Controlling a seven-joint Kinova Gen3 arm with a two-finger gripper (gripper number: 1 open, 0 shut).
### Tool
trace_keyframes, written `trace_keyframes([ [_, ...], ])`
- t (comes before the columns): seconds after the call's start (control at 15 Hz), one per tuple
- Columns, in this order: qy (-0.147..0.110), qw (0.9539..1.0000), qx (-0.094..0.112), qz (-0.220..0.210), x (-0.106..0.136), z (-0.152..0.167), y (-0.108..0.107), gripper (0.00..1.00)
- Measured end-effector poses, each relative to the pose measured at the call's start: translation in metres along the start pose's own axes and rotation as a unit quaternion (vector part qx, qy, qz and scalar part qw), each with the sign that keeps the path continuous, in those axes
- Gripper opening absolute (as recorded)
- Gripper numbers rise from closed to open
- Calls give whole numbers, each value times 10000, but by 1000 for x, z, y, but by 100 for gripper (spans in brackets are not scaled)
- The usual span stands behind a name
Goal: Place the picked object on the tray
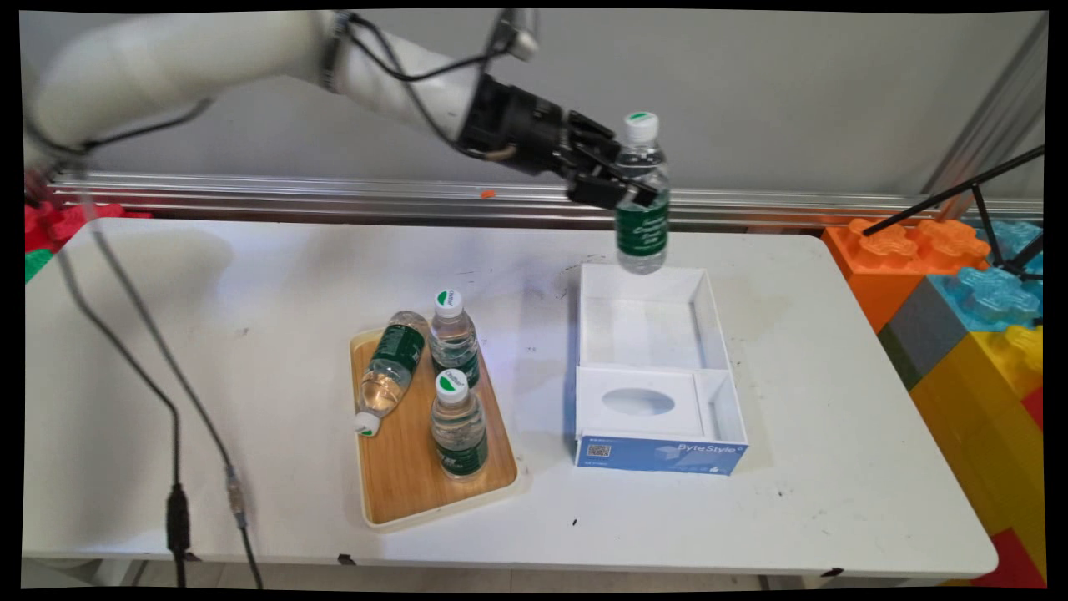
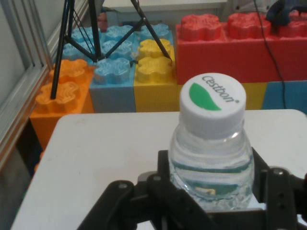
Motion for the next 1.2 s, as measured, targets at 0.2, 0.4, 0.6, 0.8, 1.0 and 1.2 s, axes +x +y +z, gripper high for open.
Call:
trace_keyframes([
  [0.2,-92,9998,46,-190,1,-44,32,0],
  [0.4,-269,9992,-11,-301,-9,-90,64,0],
  [0.6,-459,9982,-139,-363,-27,-142,97,0],
  [0.8,-569,9977,-242,-283,-42,-182,119,0],
  [1.0,-617,9975,-284,-185,-53,-211,130,0],
  [1.2,-655,9972,-349,-66,-64,-231,136,0],
])
